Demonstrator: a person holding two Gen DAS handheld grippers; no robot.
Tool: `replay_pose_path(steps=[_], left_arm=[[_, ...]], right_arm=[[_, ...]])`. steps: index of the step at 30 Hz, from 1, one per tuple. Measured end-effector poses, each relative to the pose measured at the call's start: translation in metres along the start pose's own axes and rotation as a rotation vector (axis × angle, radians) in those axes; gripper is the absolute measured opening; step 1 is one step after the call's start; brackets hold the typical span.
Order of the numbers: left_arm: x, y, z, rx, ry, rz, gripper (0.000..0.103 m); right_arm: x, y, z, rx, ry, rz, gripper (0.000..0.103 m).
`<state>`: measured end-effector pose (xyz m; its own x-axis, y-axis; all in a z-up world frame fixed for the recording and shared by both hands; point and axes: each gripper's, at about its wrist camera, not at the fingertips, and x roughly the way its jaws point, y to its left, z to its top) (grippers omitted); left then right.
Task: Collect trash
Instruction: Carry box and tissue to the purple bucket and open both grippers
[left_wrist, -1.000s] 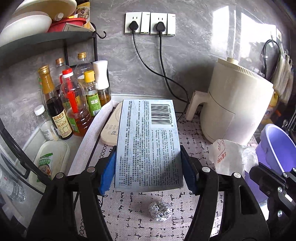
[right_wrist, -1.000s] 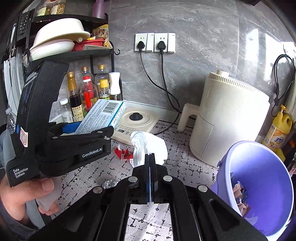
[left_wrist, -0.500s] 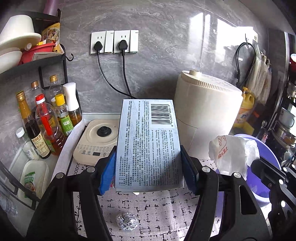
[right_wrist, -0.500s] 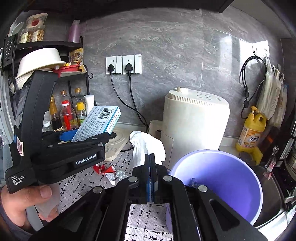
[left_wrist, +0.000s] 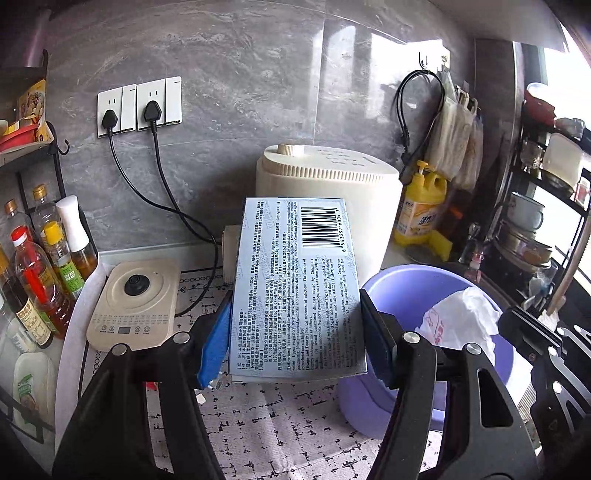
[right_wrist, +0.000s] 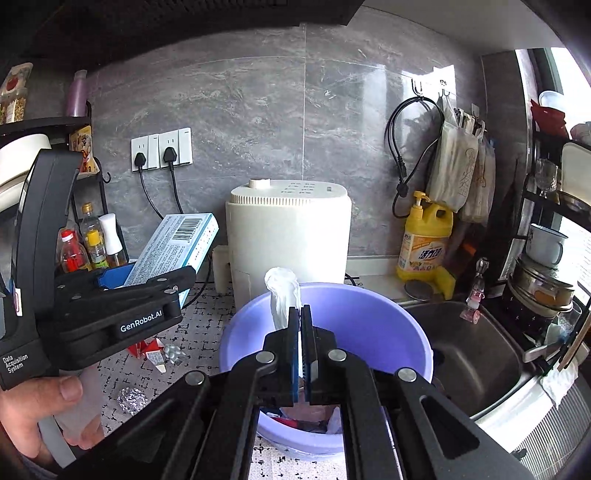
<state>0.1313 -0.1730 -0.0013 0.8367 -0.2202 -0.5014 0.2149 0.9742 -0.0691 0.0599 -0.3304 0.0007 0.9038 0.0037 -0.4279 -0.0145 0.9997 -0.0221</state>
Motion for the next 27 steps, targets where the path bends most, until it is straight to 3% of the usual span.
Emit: replay_pose_path(steps=[3,6,16,20,23,27], left_arm=[[0.003,-0.01,-0.001,0.016,0.007,-0.024,0.064],[0.006,-0.019,-0.003,0.033,0.02,-0.042,0.064],[0.009,-0.04,-0.001,0.055,0.026,-0.1,0.064],[0.02,-0.051,-0.006,0.061,0.082,-0.189,0.065],[0.022,-0.053,-0.009,0.046,0.097,-0.235,0.084],[0.018,-0.044,-0.008,0.039,0.086,-0.198,0.086]], right_arm=[[0.001,-0.007,-0.005,0.007,0.021,-0.016,0.007],[-0.005,-0.015,-0.01,0.039,0.007,-0.031,0.044],[-0.017,-0.039,-0.021,0.123,0.019,-0.081,0.046],[-0.019,-0.045,-0.025,0.146,0.027,-0.098,0.046],[-0.019,-0.049,-0.026,0.156,0.029,-0.101,0.046],[-0.017,-0.046,-0.027,0.155,0.034,-0.087,0.046]])
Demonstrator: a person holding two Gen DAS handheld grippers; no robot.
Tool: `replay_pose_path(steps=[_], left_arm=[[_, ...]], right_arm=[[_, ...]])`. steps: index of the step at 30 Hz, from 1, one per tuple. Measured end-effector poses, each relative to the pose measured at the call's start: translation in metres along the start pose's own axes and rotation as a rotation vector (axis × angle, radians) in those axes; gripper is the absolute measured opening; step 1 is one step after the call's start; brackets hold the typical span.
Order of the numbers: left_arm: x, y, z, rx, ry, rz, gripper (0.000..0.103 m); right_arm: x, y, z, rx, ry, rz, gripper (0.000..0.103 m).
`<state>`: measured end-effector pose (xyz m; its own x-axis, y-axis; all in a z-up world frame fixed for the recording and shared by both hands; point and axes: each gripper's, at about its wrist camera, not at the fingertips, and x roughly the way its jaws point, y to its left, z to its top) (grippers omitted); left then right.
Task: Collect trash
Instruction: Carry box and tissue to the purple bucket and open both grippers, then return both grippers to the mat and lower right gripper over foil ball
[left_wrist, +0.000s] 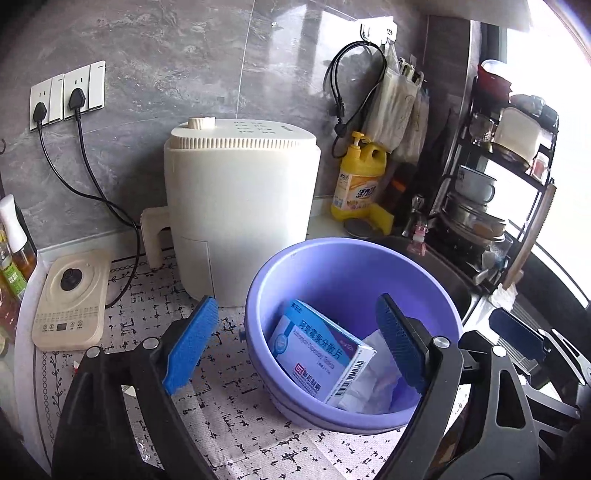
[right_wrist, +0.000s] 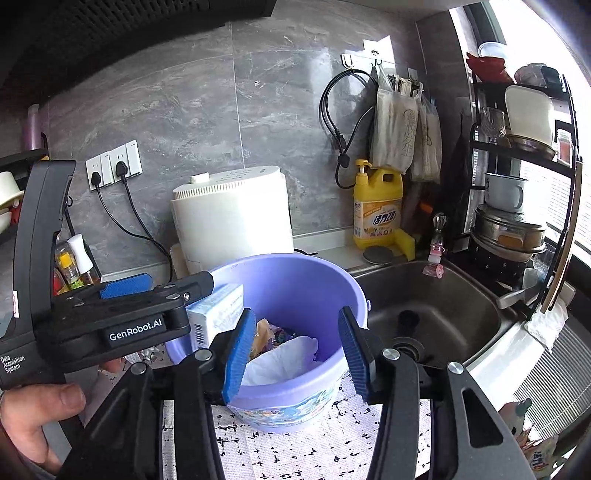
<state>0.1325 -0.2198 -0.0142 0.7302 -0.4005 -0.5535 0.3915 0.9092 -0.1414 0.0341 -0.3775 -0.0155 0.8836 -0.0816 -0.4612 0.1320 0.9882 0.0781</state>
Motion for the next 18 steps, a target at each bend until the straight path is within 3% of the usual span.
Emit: replay_pose_path(steps=[5,9,13,18], left_arm=[[-0.013,0.024,-0.003,-0.037,-0.011,0.075,0.091],[-0.025,0.045,-0.009,-0.057,-0.014,0.145,0.095],[-0.038,0.072,-0.016,-0.097,-0.009,0.212,0.096],[-0.054,0.106,-0.028,-0.151,-0.007,0.287,0.097]], right_arm=[[0.007,0.016,0.0,-0.025,0.006,0.05,0.046],[0.014,0.035,-0.001,-0.052,0.013,0.096,0.055],[0.018,0.058,-0.002,-0.087,0.01,0.142,0.071],[0.024,0.09,-0.007,-0.134,0.032,0.208,0.076]])
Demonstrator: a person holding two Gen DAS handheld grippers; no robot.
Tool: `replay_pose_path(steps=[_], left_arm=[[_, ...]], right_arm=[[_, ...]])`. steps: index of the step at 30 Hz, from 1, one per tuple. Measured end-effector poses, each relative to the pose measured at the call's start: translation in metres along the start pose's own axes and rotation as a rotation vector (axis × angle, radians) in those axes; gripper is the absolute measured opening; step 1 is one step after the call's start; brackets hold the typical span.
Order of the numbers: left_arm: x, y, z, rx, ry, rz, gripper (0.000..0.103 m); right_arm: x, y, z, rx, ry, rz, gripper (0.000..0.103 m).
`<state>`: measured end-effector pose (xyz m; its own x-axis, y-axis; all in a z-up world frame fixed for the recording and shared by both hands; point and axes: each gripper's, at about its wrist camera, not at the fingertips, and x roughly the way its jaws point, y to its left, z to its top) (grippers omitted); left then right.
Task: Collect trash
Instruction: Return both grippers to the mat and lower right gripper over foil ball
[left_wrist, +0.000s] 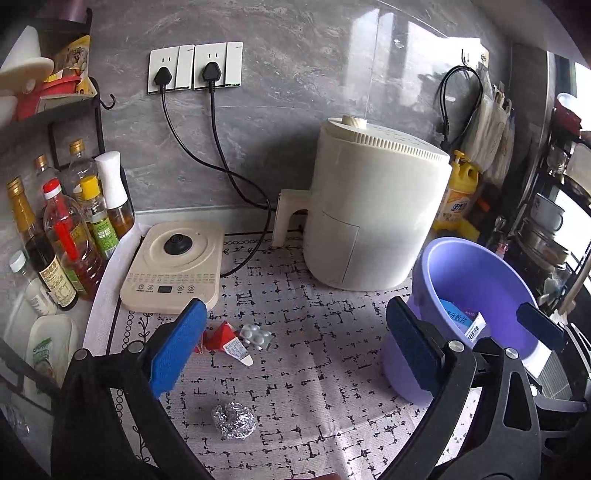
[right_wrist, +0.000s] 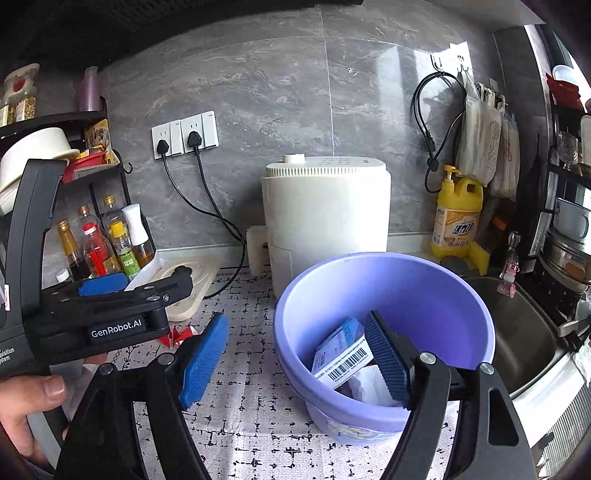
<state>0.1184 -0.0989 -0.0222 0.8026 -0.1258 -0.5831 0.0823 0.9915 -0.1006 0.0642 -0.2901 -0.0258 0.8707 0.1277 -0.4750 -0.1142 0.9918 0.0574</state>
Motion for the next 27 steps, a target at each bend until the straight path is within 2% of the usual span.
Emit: replay_pose_path(steps=[8,15,23,27], left_arm=[[-0.006,0.053,-0.016,-0.062,0.016,0.09,0.097],[-0.005,0.094,-0.034,-0.078,0.043,0.134,0.097],[0.006,0.129,-0.054,-0.093,0.08,0.114,0.096],[0.015,0.133,-0.062,-0.065,0.109,0.099,0.087]], right_arm=[[0.017,0.047,-0.006,-0.069,0.043,0.096,0.077],[0.027,0.081,-0.02,-0.113,0.077,0.151,0.07],[0.048,0.105,-0.04,-0.125,0.154,0.146,0.063],[0.057,0.114,-0.051,-0.117,0.188,0.132,0.06]])
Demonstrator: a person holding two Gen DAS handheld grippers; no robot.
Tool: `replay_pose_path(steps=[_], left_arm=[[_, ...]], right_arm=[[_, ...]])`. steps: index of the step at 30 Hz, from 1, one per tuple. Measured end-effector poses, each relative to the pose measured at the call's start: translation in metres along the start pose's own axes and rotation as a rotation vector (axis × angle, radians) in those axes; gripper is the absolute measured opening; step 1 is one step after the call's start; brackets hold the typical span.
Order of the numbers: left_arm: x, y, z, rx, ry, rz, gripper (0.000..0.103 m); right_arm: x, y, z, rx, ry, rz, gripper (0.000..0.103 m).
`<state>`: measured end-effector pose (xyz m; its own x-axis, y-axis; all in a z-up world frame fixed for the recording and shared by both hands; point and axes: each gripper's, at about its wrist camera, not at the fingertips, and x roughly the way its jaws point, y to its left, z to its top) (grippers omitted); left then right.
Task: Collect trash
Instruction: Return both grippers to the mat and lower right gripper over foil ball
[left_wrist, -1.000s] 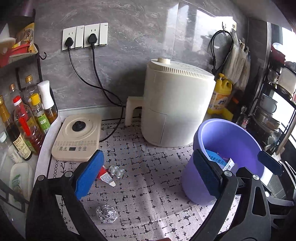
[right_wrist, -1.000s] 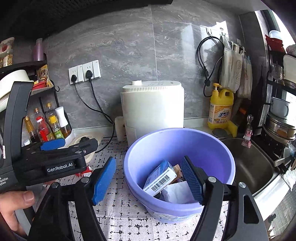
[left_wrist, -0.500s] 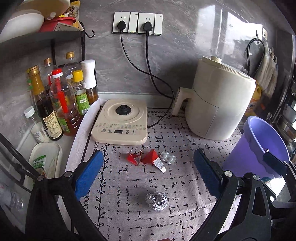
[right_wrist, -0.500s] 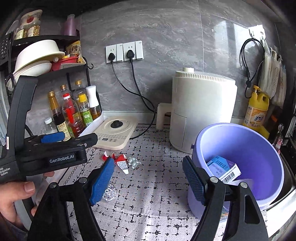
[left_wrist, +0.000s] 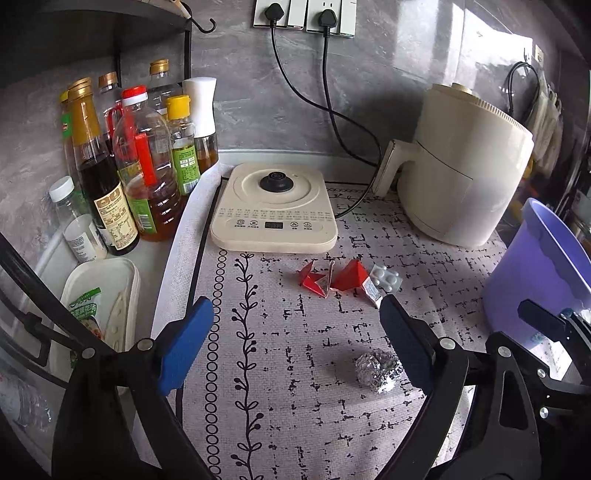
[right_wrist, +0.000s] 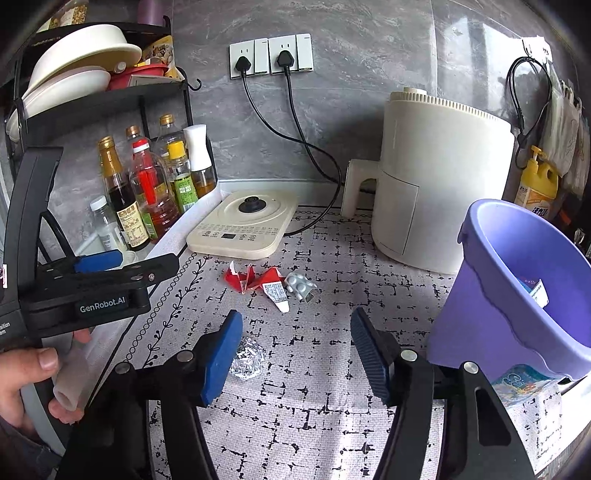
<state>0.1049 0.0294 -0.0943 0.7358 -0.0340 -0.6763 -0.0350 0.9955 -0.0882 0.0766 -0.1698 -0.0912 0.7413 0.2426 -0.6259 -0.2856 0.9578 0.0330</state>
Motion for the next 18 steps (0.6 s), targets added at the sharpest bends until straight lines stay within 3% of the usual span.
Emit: replay_pose_path(steps=[5,18], left_arm=[[0.015,0.006,-0.006,0.013,0.041,-0.016,0.074],[0.043,0.012,-0.008,0.041,0.086,-0.021,0.057]], right_arm=[[0.016,0.011,-0.011,0.006,0.046,0.001,0.059],[0.058,0.035,-0.03,-0.012,0.134,0.028,0.058]])
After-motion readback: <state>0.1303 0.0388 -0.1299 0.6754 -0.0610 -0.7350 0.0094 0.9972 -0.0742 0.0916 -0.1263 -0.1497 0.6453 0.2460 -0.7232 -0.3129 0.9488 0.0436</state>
